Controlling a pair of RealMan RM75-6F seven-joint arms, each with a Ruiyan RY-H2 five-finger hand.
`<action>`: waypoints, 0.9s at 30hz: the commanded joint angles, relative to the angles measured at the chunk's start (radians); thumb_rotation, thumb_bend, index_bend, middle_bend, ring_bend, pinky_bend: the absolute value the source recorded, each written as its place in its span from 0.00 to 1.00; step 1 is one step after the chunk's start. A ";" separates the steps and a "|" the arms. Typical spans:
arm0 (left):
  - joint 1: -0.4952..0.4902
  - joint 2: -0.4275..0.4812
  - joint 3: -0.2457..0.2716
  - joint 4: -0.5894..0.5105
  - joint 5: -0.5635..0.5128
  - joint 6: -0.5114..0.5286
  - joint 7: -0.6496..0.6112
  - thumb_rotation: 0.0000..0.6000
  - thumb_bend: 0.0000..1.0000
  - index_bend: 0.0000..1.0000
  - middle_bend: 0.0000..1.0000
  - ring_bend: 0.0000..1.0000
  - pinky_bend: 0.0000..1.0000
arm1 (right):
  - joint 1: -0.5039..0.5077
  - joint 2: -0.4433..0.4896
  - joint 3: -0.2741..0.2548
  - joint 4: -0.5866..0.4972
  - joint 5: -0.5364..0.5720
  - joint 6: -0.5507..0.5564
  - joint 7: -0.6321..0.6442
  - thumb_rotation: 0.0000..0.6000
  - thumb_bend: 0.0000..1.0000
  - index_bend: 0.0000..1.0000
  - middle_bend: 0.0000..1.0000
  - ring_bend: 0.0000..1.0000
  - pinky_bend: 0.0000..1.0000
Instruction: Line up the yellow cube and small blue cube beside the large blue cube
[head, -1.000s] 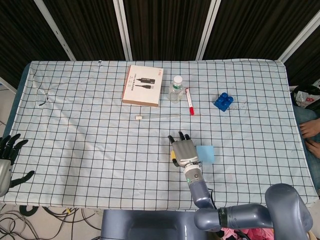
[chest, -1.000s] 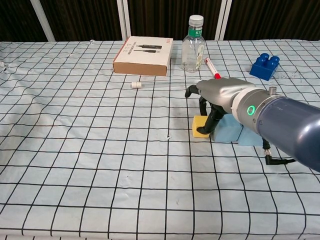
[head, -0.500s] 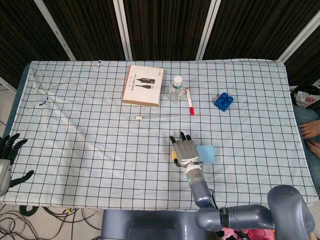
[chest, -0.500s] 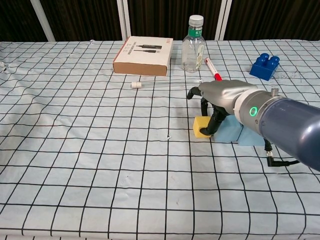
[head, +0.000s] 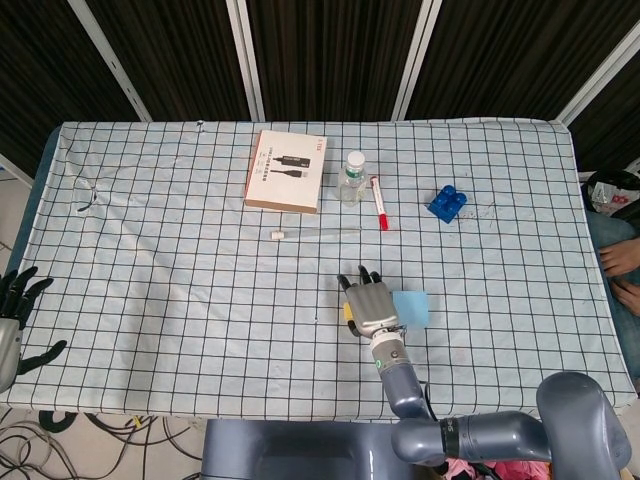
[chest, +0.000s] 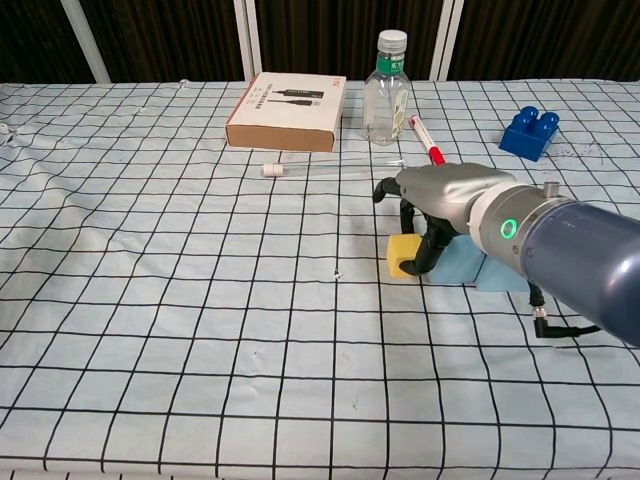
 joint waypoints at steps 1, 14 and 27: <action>0.000 0.000 0.000 0.000 -0.001 0.000 0.000 1.00 0.11 0.18 0.07 0.00 0.00 | -0.002 0.000 0.001 -0.003 -0.001 -0.001 -0.001 1.00 0.26 0.14 0.39 0.03 0.12; 0.001 -0.001 0.000 -0.002 -0.001 0.001 0.001 1.00 0.11 0.18 0.07 0.00 0.00 | -0.010 0.001 0.010 -0.005 -0.010 -0.005 -0.006 1.00 0.26 0.14 0.30 0.01 0.12; 0.003 -0.001 -0.001 -0.004 -0.004 0.002 0.003 1.00 0.11 0.18 0.07 0.00 0.00 | -0.021 0.034 0.011 -0.064 -0.035 -0.039 0.019 1.00 0.26 0.13 0.27 0.00 0.13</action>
